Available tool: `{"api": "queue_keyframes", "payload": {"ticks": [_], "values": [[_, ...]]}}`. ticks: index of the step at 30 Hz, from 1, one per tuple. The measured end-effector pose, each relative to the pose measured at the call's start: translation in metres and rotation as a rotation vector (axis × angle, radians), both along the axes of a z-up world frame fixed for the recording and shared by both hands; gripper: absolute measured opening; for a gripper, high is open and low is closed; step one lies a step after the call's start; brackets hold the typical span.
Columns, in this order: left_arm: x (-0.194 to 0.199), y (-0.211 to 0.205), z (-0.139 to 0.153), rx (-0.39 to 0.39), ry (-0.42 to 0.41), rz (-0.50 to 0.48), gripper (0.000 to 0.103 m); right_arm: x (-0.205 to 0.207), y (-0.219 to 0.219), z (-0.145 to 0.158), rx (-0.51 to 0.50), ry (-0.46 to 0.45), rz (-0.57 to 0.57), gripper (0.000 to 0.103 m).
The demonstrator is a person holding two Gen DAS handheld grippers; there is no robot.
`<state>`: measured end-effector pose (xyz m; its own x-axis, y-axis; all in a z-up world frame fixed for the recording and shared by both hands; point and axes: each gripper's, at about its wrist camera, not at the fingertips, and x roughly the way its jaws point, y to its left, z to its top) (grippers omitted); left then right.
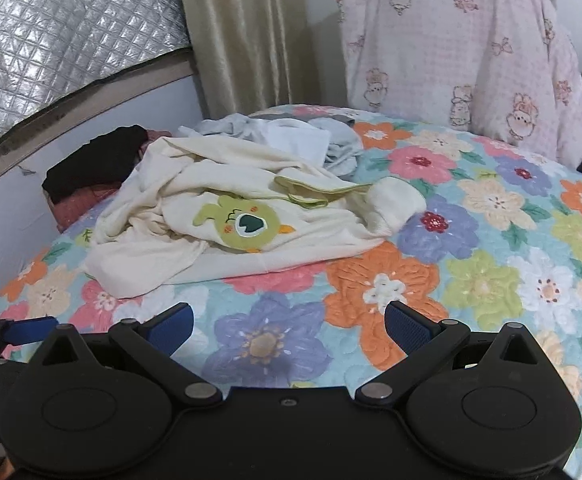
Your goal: Fold clothes
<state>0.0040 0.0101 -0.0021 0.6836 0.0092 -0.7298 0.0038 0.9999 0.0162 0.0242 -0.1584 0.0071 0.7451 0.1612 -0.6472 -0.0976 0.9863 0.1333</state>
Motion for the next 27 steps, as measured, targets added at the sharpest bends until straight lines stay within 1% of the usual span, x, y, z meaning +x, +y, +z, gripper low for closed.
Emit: {"api": "queue_keyframes", "payload": {"ticks": [6, 12, 24, 27], "values": [[-0.0021, -0.0012, 0.0002, -0.001, -0.010, -0.009, 0.103, -0.0019, 0.0039, -0.0009, 0.000, 0.000, 0.004, 0.103], [-0.0055, -0.0037, 0.0020, -0.006, -0.011, -0.022, 0.103, -0.0022, 0.0024, -0.0021, 0.030, 0.000, 0.012, 0.103], [-0.0059, -0.0049, -0.0007, -0.006, -0.006, -0.027, 0.103, -0.0004, 0.0017, -0.0051, 0.021, 0.011, 0.008, 0.103], [-0.0063, -0.0041, -0.0007, -0.016, -0.007, -0.016, 0.103, -0.0008, 0.0034, -0.0064, 0.011, 0.011, 0.009, 0.103]]}}
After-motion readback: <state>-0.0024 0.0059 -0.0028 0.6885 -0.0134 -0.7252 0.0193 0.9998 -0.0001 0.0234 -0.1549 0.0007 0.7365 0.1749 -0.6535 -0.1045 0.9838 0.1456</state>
